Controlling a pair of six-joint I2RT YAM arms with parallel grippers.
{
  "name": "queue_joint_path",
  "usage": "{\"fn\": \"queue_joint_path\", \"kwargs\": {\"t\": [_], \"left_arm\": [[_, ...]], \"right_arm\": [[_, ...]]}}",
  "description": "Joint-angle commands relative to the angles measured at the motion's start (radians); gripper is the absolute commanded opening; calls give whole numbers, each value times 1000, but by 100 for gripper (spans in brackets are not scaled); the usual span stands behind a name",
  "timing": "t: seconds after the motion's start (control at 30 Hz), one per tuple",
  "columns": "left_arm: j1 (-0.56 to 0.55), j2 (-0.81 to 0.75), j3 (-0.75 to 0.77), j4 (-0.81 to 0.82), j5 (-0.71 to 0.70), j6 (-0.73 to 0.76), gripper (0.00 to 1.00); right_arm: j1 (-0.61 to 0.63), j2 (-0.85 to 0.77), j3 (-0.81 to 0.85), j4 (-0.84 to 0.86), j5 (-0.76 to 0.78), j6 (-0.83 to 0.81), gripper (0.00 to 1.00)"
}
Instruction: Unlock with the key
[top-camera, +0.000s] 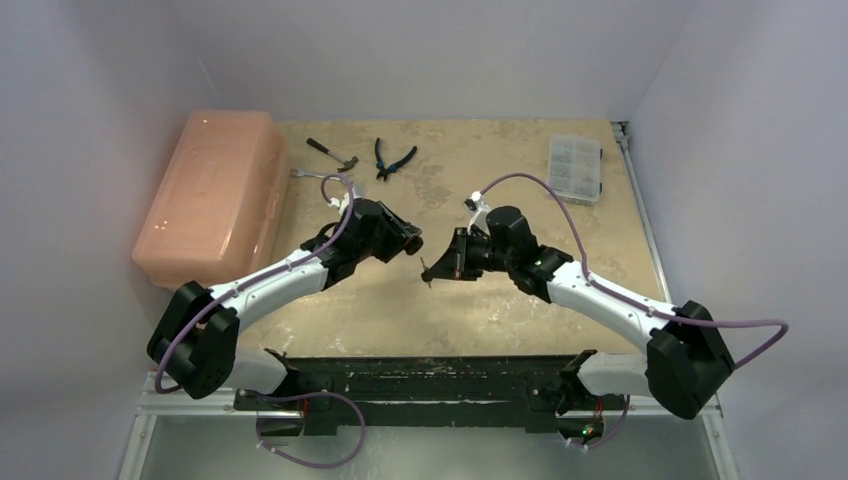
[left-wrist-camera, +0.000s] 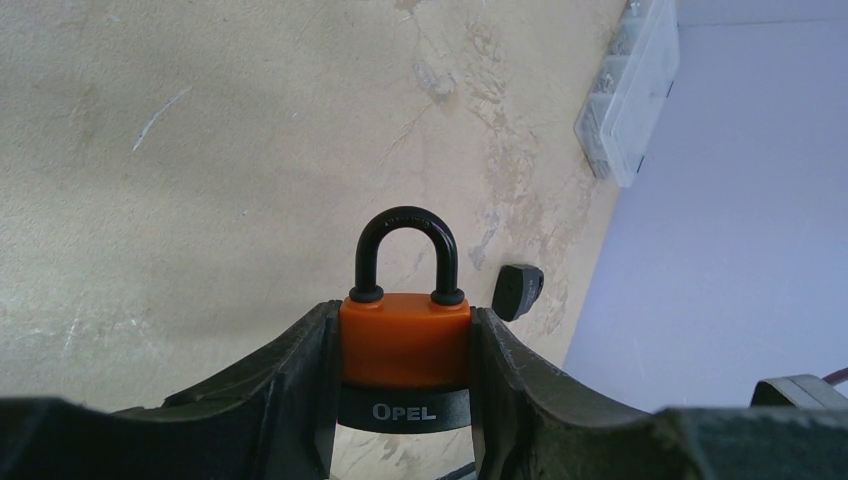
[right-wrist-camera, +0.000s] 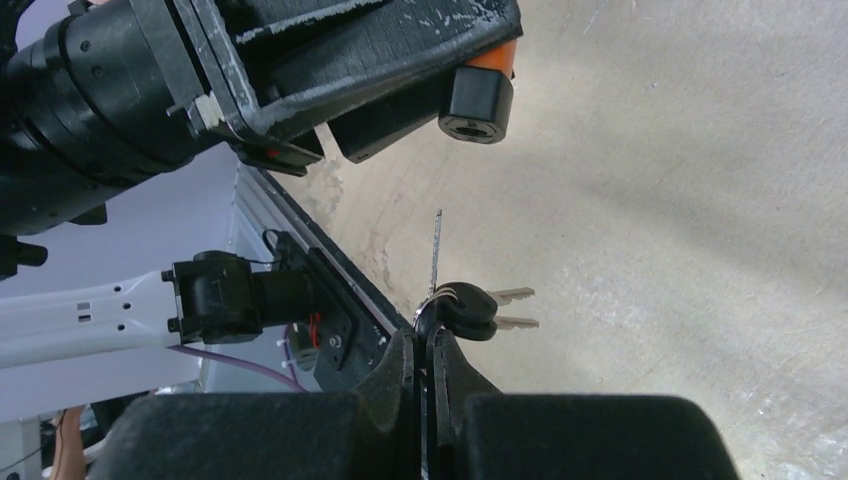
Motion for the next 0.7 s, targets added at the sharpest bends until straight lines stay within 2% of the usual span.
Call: {"fn": "queue_joint_path", "kwargs": {"t": [0.0,0.37,0.67], "left_arm": [[6,-41,-24,126,4,-12,0],[5,-53,-55,151,1,-6,0],[5,-68,-58,143,3,-9,0]], "right_arm": [[4,41,75,74,-39,-7,0],[3,112,87,97,-33,-12,0],[4,106,83,95,-4,-17,0]]}}
